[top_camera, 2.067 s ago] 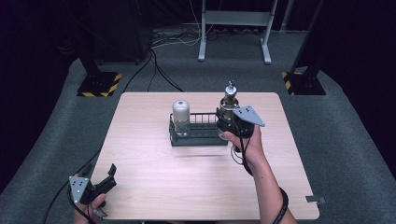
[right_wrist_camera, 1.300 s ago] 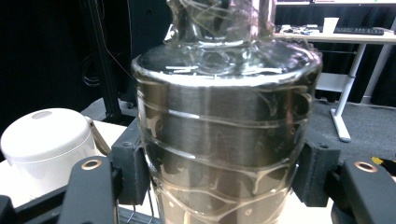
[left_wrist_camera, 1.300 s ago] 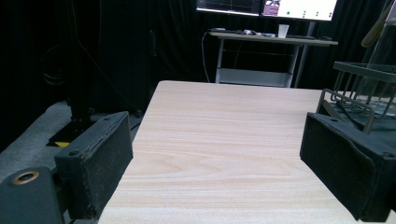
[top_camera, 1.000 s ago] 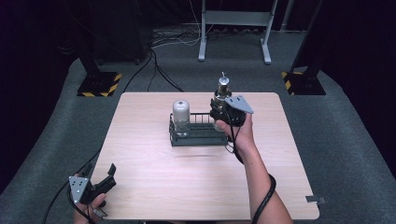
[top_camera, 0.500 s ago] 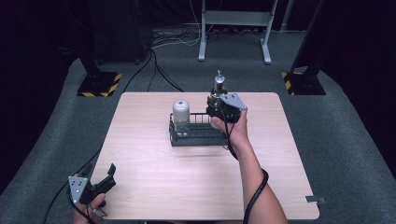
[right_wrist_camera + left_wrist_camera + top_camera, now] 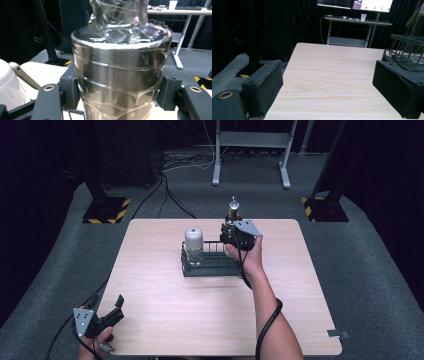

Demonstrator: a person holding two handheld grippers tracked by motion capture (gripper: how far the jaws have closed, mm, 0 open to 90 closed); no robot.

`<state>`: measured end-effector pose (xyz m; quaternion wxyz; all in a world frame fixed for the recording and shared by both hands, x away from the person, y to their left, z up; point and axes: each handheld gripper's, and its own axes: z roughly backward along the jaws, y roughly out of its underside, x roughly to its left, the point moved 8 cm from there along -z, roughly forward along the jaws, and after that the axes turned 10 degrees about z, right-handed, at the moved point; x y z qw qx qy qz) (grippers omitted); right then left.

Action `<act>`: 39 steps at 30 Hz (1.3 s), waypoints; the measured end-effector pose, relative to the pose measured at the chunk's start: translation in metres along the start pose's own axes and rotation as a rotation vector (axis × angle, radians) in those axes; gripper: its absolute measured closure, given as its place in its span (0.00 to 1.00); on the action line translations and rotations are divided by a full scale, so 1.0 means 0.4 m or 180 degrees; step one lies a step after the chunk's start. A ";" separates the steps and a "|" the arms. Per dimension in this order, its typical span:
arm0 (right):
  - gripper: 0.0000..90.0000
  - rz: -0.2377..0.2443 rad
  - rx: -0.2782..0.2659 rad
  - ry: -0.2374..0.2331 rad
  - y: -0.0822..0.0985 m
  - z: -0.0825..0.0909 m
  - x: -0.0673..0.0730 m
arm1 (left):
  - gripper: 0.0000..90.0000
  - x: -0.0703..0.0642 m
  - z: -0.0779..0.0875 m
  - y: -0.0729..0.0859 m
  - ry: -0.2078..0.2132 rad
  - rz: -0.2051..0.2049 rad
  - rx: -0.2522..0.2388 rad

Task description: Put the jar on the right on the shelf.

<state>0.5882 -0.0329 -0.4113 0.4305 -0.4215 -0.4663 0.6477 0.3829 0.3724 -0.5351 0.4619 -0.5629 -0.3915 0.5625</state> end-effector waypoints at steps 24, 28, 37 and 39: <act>0.37 0.0146 -0.0012 0.0043 0.084 -0.014 0.009 | 0.10 -0.003 0.001 0.001 -0.0008 -0.0041 -0.0015; 0.37 0.0091 -0.0008 0.0057 0.091 -0.008 0.001 | 0.10 -0.004 0.000 0.001 -0.0003 -0.0053 -0.0008; 0.05 -0.0181 0.0024 -0.0215 0.091 0.001 0.007 | 0.10 -0.004 0.001 0.001 -0.0018 -0.0071 -0.0014; 0.01 -0.0287 -0.0014 -0.0217 0.091 0.009 0.002 | 0.10 -0.004 0.000 0.001 -0.0020 -0.0069 -0.0010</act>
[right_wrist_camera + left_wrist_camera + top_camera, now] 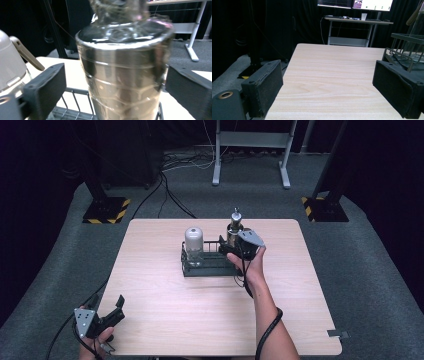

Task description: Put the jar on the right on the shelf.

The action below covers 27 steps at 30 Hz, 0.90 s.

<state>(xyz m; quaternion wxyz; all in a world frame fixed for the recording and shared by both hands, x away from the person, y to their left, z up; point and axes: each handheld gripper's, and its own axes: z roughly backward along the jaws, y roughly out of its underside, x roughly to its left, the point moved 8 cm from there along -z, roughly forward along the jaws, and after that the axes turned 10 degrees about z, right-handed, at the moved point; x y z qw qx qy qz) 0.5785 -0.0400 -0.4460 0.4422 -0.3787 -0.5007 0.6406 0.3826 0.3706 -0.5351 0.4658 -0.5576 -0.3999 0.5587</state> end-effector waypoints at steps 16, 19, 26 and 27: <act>0.00 0.0005 -0.0088 -0.0015 0.033 0.049 -0.012 | 0.10 -0.002 0.001 0.000 -0.0011 -0.0035 -0.0010; 0.00 0.0030 -0.0079 -0.0025 0.048 0.054 -0.010 | 0.10 -0.003 0.001 0.001 -0.0014 -0.0043 -0.0012; 0.00 0.0023 -0.0081 -0.0027 0.071 0.067 -0.012 | 0.10 -0.003 0.001 0.001 -0.0020 -0.0048 -0.0017; 0.00 0.0034 -0.0077 -0.0018 0.074 0.069 -0.013 | 0.10 -0.004 0.001 0.001 -0.0019 -0.0054 -0.0018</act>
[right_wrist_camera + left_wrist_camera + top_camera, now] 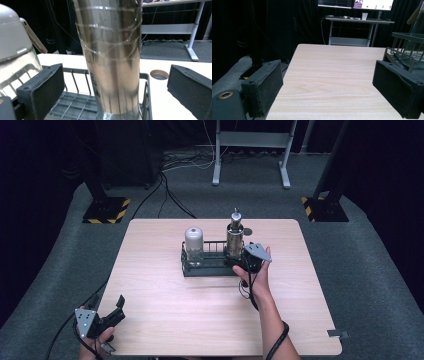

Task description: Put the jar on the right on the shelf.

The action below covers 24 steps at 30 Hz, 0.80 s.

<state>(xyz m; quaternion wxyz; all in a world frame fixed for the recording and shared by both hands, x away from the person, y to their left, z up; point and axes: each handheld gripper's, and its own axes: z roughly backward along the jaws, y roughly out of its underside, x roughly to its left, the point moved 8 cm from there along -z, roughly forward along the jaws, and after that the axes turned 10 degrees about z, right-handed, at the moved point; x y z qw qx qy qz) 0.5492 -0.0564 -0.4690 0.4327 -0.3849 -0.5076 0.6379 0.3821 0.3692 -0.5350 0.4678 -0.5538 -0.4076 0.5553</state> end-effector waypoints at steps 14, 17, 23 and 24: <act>0.01 0.0016 0.0015 0.0030 0.054 0.035 -0.018 | 0.10 -0.002 0.000 0.000 -0.0003 -0.0022 -0.0007; 0.01 0.0032 0.0021 0.0027 0.064 0.042 -0.018 | 0.10 -0.002 0.000 0.000 -0.0006 -0.0031 -0.0008; 0.01 0.0038 0.0042 0.0035 0.085 0.053 -0.022 | 0.10 -0.003 0.000 0.000 -0.0007 -0.0036 -0.0012; 0.01 0.0030 0.0045 0.0037 0.089 0.055 -0.023 | 0.10 -0.003 0.000 0.000 -0.0008 -0.0037 -0.0012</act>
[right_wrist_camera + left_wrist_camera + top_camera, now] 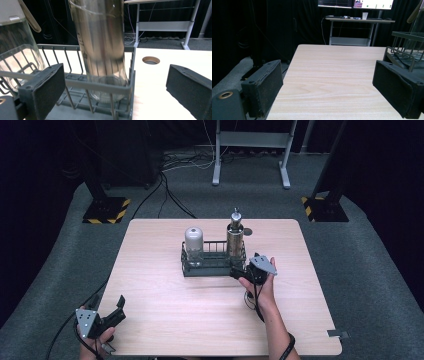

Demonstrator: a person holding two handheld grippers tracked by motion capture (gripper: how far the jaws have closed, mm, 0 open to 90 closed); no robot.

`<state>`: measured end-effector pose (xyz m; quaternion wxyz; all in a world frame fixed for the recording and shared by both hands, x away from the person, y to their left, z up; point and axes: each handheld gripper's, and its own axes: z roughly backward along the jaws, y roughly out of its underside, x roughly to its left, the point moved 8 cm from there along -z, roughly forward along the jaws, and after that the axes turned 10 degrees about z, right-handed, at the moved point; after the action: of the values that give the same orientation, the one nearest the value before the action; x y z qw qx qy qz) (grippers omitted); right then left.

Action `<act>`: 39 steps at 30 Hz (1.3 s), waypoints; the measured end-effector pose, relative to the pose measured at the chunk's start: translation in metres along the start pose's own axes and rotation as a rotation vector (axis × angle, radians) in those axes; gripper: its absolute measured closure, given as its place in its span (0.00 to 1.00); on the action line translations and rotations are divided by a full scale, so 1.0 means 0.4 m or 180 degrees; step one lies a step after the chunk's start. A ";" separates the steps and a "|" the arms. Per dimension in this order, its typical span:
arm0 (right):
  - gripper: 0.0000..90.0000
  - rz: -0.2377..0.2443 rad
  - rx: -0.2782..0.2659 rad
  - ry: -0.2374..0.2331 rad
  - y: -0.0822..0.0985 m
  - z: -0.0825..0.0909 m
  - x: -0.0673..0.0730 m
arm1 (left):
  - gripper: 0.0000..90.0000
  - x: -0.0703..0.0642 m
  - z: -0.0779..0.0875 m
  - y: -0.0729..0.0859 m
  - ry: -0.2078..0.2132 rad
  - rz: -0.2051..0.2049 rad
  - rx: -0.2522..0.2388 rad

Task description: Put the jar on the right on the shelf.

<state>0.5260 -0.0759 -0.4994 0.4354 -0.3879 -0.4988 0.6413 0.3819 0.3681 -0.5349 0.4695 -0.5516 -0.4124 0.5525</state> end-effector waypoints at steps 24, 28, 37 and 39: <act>0.03 -0.0019 0.0054 0.0066 0.080 0.054 -0.035 | 0.10 -0.002 0.000 0.001 -0.0009 -0.0034 -0.0003; 0.03 -0.0013 0.0066 0.0058 0.091 0.064 -0.038 | 0.10 -0.002 0.000 0.001 -0.0012 -0.0036 -0.0005; 0.03 0.0018 0.0057 0.0064 0.104 0.085 -0.046 | 0.10 -0.003 0.001 0.001 -0.0019 -0.0046 -0.0010; 0.03 0.0014 0.0052 0.0065 0.107 0.091 -0.048 | 0.10 -0.003 0.001 0.001 -0.0021 -0.0046 -0.0013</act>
<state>0.4911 -0.1104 -0.5326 0.4422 -0.3918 -0.4882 0.6423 0.3815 0.3669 -0.5348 0.4710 -0.5477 -0.4190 0.5501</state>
